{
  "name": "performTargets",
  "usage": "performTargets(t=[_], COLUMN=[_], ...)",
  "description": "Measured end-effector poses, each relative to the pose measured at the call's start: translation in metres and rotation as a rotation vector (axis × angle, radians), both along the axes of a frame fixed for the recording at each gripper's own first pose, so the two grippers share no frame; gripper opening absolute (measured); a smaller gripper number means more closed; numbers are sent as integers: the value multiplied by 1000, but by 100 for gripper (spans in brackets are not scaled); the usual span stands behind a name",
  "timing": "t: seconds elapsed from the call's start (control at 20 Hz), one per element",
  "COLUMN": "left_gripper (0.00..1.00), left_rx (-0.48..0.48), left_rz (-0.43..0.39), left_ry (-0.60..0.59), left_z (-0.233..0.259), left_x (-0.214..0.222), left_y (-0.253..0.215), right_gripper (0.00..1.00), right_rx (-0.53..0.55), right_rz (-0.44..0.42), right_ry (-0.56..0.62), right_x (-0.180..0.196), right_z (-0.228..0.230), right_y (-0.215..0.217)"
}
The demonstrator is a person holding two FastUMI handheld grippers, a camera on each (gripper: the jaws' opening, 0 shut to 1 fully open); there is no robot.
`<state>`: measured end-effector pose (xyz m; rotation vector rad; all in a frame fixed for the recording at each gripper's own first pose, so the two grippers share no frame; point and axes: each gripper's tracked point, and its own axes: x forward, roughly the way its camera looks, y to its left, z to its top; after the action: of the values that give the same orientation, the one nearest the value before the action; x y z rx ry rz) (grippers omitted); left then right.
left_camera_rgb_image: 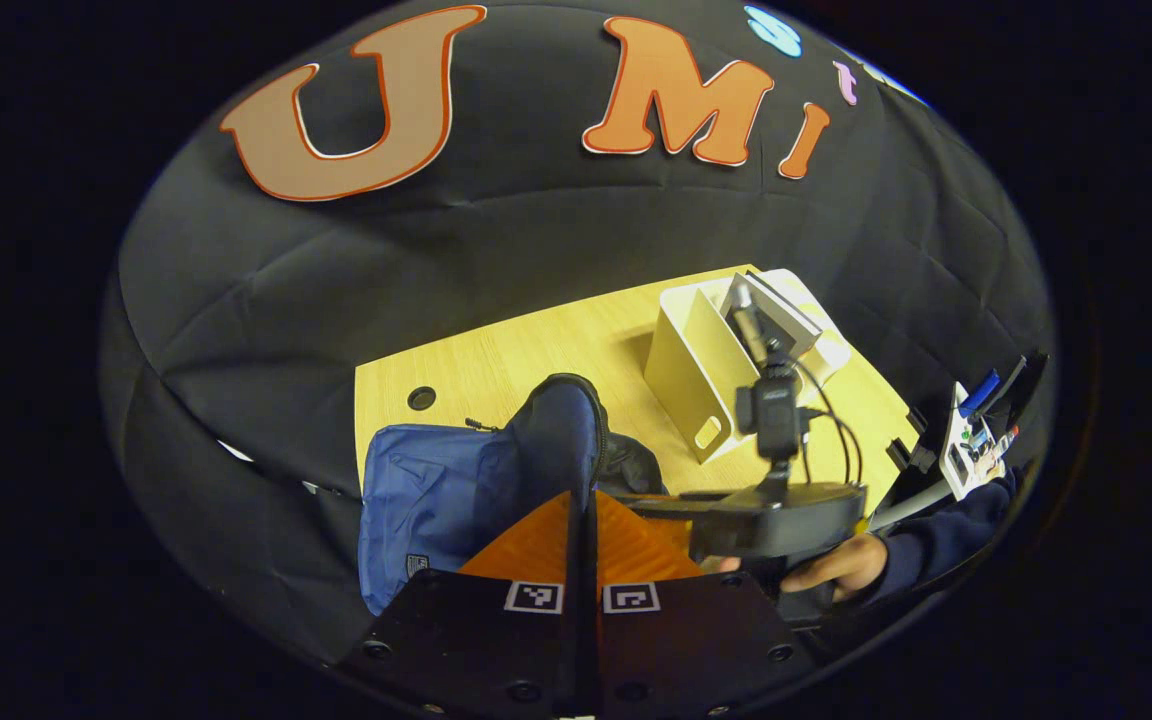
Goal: Open the schoolbag, grab two books from the bookshelf and put them into the schoolbag.
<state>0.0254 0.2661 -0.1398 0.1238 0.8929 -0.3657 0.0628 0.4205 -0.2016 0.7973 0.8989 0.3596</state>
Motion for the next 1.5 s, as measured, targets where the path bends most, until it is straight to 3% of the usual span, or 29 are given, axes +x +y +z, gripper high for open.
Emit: performTargets(t=[0.4, 0.6, 0.85, 0.95, 1.2, 1.3, 1.35, 1.5], left_gripper=[0, 0, 0, 1, 1, 5, 1, 1], left_rx=[-11, -27, -56, -63, -83, -93, -98, -105], left_rz=[22, 35, 59, 67, 85, 84, 85, 87], left_ry=[0, 2, 6, 7, 11, 16, 17, 19], left_z=[-5, -10, -18, -20, -29, -32, -33, -37], left_x=[1, 0, -1, -2, -4, -4, -5, -4], left_y=[-2, -7, -9, -10, -10, -14, -14, -13], right_gripper=[77, 78, 88, 94, 95, 95, 96, 96], right_rx=[-240, -431, -641, -698, -883, -924, -937, -945], right_rz=[-22, -7, -33, -53, -43, -27, -20, 16], right_ry=[-148, -233, -279, -275, -197, -191, -180, -126], right_x=[16, 22, 37, 43, 56, 64, 68, 79], right_z=[38, 62, 88, 96, 89, 85, 83, 74], right_y=[-89, -138, -206, -235, -293, -304, -309, -321])
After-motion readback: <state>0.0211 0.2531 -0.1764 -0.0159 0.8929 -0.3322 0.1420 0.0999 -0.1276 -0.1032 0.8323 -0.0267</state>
